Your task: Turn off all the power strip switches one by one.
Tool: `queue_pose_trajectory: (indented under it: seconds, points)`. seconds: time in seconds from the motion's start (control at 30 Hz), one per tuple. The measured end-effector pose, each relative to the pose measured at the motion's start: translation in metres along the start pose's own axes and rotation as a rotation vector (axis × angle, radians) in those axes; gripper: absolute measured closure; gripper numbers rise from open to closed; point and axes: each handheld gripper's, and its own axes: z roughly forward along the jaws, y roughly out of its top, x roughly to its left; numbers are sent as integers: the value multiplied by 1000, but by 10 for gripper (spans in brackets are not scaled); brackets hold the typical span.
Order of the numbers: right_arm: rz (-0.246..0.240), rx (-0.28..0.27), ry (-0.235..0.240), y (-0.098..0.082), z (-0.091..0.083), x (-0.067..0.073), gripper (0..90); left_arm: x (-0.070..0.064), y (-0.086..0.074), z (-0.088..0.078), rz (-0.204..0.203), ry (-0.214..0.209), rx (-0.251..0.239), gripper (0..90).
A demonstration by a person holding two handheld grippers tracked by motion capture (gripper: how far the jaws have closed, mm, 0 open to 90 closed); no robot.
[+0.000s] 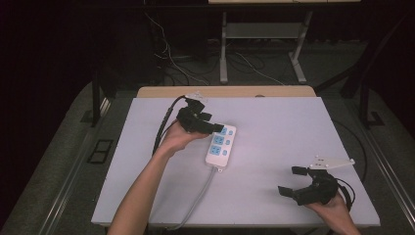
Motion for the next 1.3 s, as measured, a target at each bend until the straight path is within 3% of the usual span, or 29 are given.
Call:
queue_pose_trajectory:
  seconds: [0.13,0.2,0.37,0.6,0.9,1.03,1.1,1.3]
  points:
    - [-1,-1,3,0,0,1,8,0,-9,-16,-24,5,-21,34]
    - [-2,0,3,0,0,1,8,0,-14,-24,-41,10,-25,0]
    - [-3,-3,5,1,1,3,8,-2,-34,-45,-51,38,-49,0]
    - [2,-6,6,1,1,5,8,-7,-54,-57,-59,55,-78,0]
    - [2,-8,4,0,1,6,8,-17,-89,-68,-75,53,-124,0]
    - [3,-9,5,0,0,7,8,-25,-109,-71,-71,72,-138,0]
    - [4,-7,7,0,1,7,8,-31,-124,-72,-77,62,-149,0]
    - [8,-5,10,-1,1,8,8,-39,-146,-71,-93,48,-165,0]
